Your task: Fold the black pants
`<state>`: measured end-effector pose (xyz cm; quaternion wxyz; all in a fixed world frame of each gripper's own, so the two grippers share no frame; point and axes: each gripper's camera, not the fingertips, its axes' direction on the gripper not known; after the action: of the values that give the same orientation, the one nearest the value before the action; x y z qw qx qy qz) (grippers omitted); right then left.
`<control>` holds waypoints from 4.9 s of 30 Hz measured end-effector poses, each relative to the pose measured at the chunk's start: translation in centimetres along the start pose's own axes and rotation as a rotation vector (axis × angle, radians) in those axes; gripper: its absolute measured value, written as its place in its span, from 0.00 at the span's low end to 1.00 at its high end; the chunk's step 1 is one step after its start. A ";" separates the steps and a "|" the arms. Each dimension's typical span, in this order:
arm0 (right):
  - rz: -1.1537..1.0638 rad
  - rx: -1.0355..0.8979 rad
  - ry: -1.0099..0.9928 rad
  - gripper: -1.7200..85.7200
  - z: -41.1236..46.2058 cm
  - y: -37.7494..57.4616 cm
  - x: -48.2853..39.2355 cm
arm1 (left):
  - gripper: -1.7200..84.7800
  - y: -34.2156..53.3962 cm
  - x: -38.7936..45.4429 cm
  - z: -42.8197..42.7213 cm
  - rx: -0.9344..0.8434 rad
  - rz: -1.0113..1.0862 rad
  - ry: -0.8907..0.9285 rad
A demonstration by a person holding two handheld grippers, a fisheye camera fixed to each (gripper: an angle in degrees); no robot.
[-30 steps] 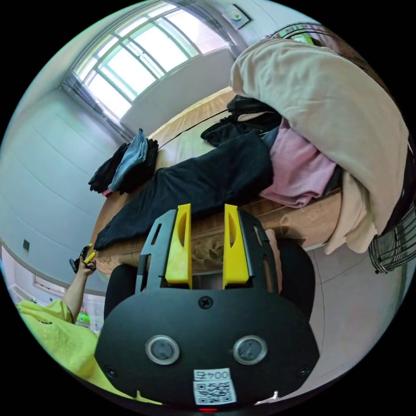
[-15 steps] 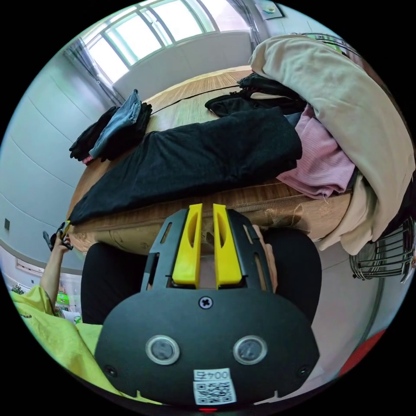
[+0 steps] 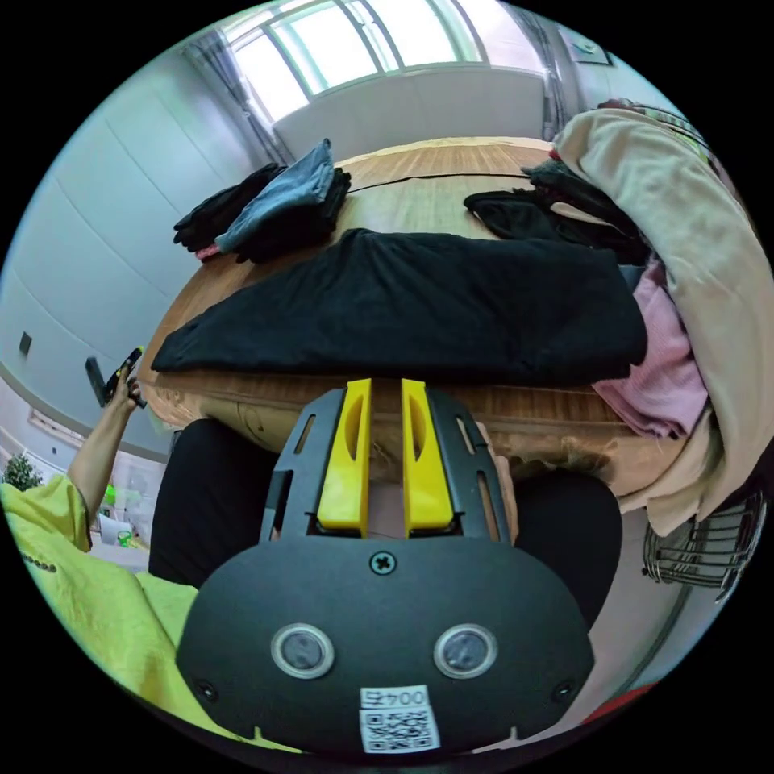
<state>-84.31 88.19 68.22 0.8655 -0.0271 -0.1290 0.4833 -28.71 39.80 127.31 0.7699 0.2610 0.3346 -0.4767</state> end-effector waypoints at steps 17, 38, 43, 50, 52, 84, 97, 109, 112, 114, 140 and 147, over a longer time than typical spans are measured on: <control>-0.331 -0.122 -0.043 0.12 9.8 -10.3 -15.6 | 0.09 -7.1 5.7 16.6 -0.409 0.327 0.174; -0.198 -0.006 -0.140 0.16 8.4 -9.3 -16.7 | 0.19 -5.1 -14.8 10.9 -0.181 -0.167 0.385; -0.129 -0.110 -0.036 0.04 9.0 -6.7 -15.4 | 0.20 0.8 -21.0 11.8 -0.253 -0.312 0.520; -0.140 -0.178 -0.186 0.12 10.5 -3.5 -16.0 | 0.20 5.9 -23.0 14.7 -0.364 -0.552 0.821; -0.129 -0.187 -0.218 0.12 10.8 -3.2 -16.2 | 0.20 6.5 -23.4 15.6 -0.422 -0.619 0.857; -0.176 -0.148 -0.231 0.10 13.4 -5.3 -21.5 | 0.14 5.2 -25.9 15.9 -0.311 -0.809 0.851; -0.447 -0.011 -0.151 0.02 17.5 -15.5 -34.9 | 0.06 4.6 -18.0 8.1 -0.142 -0.616 0.725; -0.405 -0.264 -0.186 0.02 27.1 -21.2 -39.0 | 0.06 1.4 -6.5 -4.9 0.123 -0.323 0.792; -0.365 -0.255 -0.205 0.01 26.5 -22.0 -37.5 | 0.05 -0.5 -1.3 -9.7 0.188 -0.174 0.809; -0.330 -0.249 -0.213 0.01 25.9 -22.6 -35.8 | 0.05 -1.7 2.4 -13.0 0.227 -0.067 0.819; 0.129 0.003 -0.387 0.11 15.0 -16.4 -6.0 | 0.13 15.7 59.3 -32.5 -0.054 1.043 0.741; 0.237 -0.085 -0.671 0.15 18.7 -19.2 -6.1 | 0.09 7.7 48.1 -28.8 -0.061 0.438 0.821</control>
<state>-76.10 71.37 88.31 0.7110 0.0824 -0.4217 0.5566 -13.95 36.80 72.81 0.6637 0.4698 0.5623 -0.1502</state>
